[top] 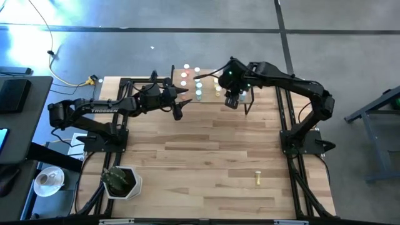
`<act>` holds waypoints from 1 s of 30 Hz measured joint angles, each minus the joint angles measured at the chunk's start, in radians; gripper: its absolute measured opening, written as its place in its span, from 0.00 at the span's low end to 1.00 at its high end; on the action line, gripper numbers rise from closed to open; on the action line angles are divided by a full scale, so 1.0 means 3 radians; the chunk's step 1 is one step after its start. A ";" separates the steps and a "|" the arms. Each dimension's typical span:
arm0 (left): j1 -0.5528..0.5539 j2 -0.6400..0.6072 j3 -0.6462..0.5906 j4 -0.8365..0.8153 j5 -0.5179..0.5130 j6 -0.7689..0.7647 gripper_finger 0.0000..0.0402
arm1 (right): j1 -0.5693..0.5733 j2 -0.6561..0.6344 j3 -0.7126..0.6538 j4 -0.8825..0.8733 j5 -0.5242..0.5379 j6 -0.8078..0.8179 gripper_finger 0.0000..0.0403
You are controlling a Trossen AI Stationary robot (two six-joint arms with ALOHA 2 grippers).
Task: Pick and place medicine bottles onto shelf by color
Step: Adjust the medicine bottles on the shelf
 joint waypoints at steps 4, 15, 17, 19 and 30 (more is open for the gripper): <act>-0.0037 -0.0125 0.0000 -0.0009 -0.0001 0.0000 0.56 | 0.0000 0.0000 0.0000 -0.0118 -0.0199 -0.0012 0.32; -0.0167 -0.0667 0.0000 -0.0744 -0.0111 0.0000 0.56 | 0.0000 0.0118 0.0000 -0.0112 -0.0445 -0.0052 0.18; -0.0200 -0.0728 0.0000 -0.0890 -0.0111 0.0000 0.56 | 0.0000 0.0187 0.0000 -0.0109 -0.0457 -0.0053 0.18; -0.0233 -0.0784 0.0000 -0.0997 -0.0112 0.0000 0.56 | 0.0000 0.0260 0.0000 -0.0079 -0.0457 -0.0061 0.18; -0.0301 -0.0861 0.0000 -0.1147 -0.0284 0.0001 0.56 | 0.0000 0.0495 0.0000 0.0133 -0.0308 -0.0100 0.18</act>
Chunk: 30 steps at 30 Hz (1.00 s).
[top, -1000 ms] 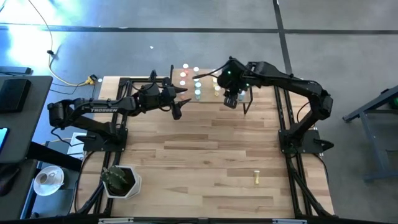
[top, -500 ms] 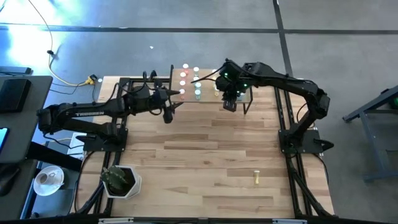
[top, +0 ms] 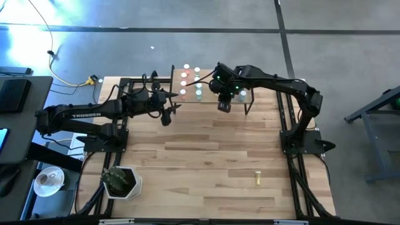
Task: Pick and place medicine bottles onto shelf by color
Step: Adjust the medicine bottles on the shelf
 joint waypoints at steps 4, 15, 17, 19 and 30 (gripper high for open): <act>0.0001 0.0000 0.0000 0.0000 -0.0002 0.0000 0.56 | 0.0000 -0.0003 0.0000 0.0035 0.0009 0.0000 0.18; 0.0001 0.0000 0.0000 0.0003 -0.0002 0.0000 0.56 | -0.0046 0.0040 0.0000 0.0147 0.0010 -0.0076 0.18; 0.0001 0.0000 0.0000 0.0003 -0.0002 0.0000 0.56 | -0.0053 0.0039 0.0000 0.0186 0.0009 -0.0078 0.18; 0.0001 0.0000 0.0000 0.0003 -0.0002 0.0000 0.56 | -0.0055 0.0039 0.0000 0.0199 0.0009 -0.0078 0.18; 0.0002 0.0001 0.0000 0.0004 0.0000 0.0000 0.56 | -0.0025 0.0039 0.0000 0.0076 0.0008 -0.0052 0.18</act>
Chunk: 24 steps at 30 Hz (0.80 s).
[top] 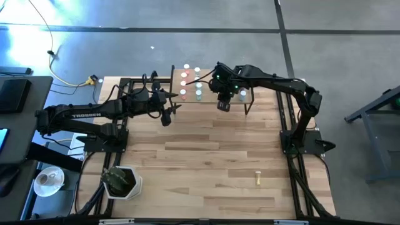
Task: Pick and place medicine bottles onto shelf by color
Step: Adjust the medicine bottles on the shelf
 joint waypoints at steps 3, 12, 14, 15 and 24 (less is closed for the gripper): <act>0.0001 0.0000 0.0000 -0.0001 0.0000 0.0000 0.56 | 0.0070 -0.0019 0.0000 -0.0058 -0.0001 0.0003 0.18; 0.0001 0.0001 0.0000 -0.0126 -0.0120 0.0001 0.56 | 0.0269 -0.0243 0.0000 -0.0237 -0.0003 -0.0076 0.18; 0.0000 0.0001 0.0000 -0.0219 -0.0189 -0.0001 0.56 | 0.0298 -0.0288 0.0000 -0.0307 -0.0021 -0.0097 0.18; -0.0001 0.0001 0.0000 -0.0267 -0.0223 -0.0007 0.56 | 0.0309 -0.0301 0.0000 -0.0343 -0.0024 -0.0098 0.17; -0.0001 0.0001 0.0000 -0.0449 -0.0263 -0.0117 0.56 | 0.0464 -0.0505 -0.0501 -0.0207 -0.0374 -0.0069 0.06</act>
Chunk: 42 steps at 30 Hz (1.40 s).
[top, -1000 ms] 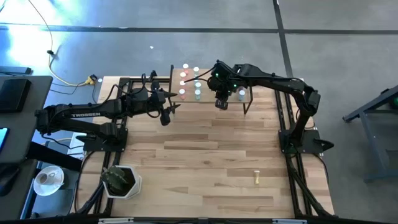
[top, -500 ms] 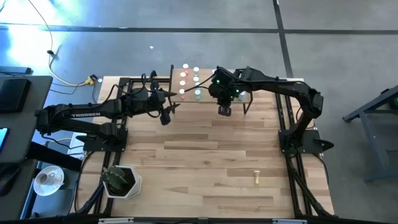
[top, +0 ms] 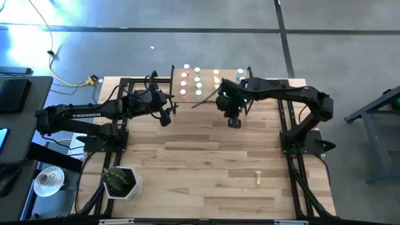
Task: Pick and place medicine bottles onto shelf by color
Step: Adjust the medicine bottles on the shelf, then put the yellow medicine bottle on the shelf
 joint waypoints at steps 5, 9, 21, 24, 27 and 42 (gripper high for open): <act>0.0000 0.0000 0.0000 -0.0002 0.0000 0.0001 0.56 | 0.0091 -0.0369 -0.0643 0.0432 0.0002 0.0478 0.01; 0.0000 0.0000 0.0000 -0.0002 0.0002 0.0001 0.56 | 0.0219 -0.0670 -0.1003 0.0581 0.0000 0.0909 0.00; 0.0000 0.0000 0.0000 -0.0006 0.0012 0.0091 0.56 | 0.0786 -0.1222 -0.1598 0.0575 -0.0006 0.2715 0.00; 0.0000 0.0000 0.0000 -0.0003 0.0012 0.0144 0.56 | 0.0961 -0.1229 -0.1685 0.0589 0.0000 0.3067 0.00; 0.0000 0.0000 0.0000 -0.0003 0.0012 0.0175 0.56 | 0.1116 -0.1229 -0.1784 0.0589 0.0019 0.3351 0.00; 0.0000 0.0000 0.0000 -0.0006 0.0014 0.0131 0.56 | 0.1746 -0.1226 -0.1910 0.0388 0.0158 0.4587 0.00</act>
